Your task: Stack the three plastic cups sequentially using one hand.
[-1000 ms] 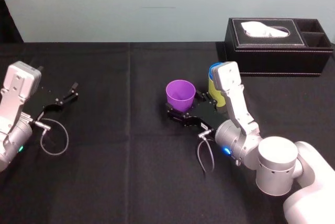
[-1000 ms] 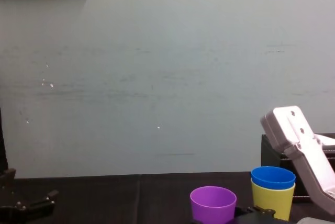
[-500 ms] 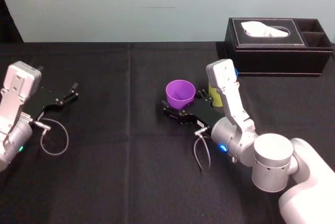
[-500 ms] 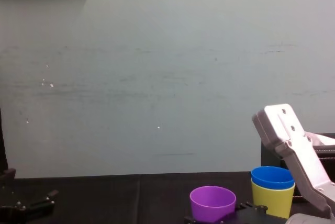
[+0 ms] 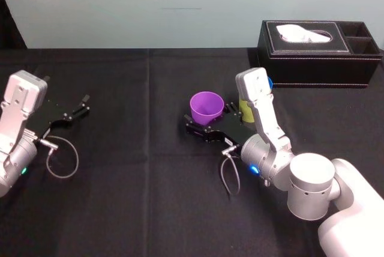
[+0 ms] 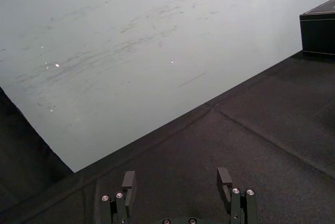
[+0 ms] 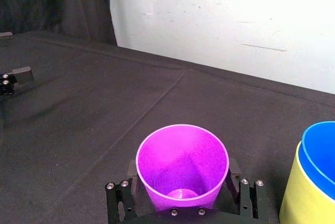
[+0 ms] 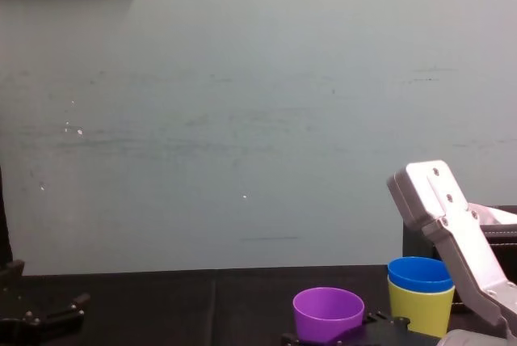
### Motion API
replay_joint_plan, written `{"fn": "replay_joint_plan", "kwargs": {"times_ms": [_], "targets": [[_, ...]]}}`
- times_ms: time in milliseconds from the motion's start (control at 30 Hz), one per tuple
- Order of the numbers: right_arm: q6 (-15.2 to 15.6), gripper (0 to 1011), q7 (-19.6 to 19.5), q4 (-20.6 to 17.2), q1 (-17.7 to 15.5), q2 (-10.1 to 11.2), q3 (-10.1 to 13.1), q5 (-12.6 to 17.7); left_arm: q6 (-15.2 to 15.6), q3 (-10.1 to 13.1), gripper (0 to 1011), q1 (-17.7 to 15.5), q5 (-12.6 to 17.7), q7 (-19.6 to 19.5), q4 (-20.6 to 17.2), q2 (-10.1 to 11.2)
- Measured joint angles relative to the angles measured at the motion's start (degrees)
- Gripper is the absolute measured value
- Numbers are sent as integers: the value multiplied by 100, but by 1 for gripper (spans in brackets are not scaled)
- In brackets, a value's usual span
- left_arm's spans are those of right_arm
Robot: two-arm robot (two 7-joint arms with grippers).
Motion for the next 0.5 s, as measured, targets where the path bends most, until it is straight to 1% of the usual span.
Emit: {"fn": "replay_joint_plan", "kwargs": {"times_ms": [100, 200, 433, 500], "targets": [[0, 995, 0, -2, 0, 1, 0, 1, 0, 0, 1011, 0, 0, 0, 0, 0], [0, 947, 0, -3, 0, 3, 0, 2, 0, 0, 1011, 0, 0, 0, 0, 0], [1, 757, -2, -7, -3, 6, 0, 4, 0, 0, 1011, 0, 0, 0, 0, 0], [1, 741, -3, -8, -3, 7, 0, 4, 0, 0, 1011, 0, 0, 0, 0, 0]]}}
